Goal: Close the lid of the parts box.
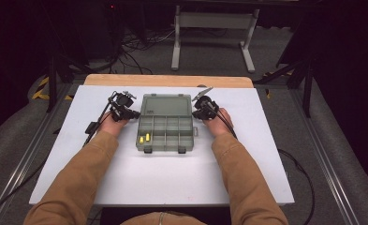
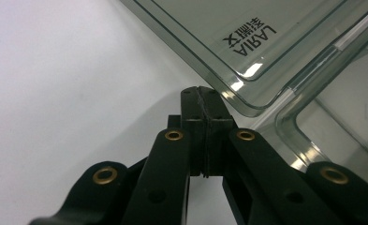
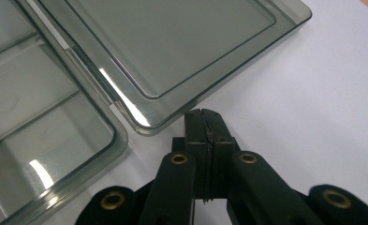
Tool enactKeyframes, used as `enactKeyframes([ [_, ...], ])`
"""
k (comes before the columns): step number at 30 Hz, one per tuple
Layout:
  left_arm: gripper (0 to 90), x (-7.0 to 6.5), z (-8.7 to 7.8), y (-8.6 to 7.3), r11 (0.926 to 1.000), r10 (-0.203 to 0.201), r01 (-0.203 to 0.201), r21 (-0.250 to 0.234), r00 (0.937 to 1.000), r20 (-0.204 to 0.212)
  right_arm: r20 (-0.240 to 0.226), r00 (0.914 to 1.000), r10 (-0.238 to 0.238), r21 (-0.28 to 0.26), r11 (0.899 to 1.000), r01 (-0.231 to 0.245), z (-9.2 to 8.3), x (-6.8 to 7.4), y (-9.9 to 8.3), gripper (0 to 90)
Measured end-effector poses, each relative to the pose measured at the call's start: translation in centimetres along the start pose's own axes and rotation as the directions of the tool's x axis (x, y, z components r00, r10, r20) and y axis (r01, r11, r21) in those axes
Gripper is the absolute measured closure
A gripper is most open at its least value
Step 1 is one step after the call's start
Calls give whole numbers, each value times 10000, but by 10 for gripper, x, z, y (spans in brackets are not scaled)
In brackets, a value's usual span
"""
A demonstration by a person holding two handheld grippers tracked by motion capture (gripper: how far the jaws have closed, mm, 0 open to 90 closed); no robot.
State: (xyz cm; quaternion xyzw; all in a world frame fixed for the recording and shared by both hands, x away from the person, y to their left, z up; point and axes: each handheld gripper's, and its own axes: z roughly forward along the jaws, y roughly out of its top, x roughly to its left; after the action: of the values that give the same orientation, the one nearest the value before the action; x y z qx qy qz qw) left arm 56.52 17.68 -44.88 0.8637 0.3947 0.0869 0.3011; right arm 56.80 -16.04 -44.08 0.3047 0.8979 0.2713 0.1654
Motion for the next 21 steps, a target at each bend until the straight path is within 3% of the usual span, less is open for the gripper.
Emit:
enactKeyframes([
  [21, 894, -1, 3, 2, 9998, -131, 127, -159, 9996, -237, 280, 9996, 20, 111, 9999, -23, 5, -3, 8, 900],
])
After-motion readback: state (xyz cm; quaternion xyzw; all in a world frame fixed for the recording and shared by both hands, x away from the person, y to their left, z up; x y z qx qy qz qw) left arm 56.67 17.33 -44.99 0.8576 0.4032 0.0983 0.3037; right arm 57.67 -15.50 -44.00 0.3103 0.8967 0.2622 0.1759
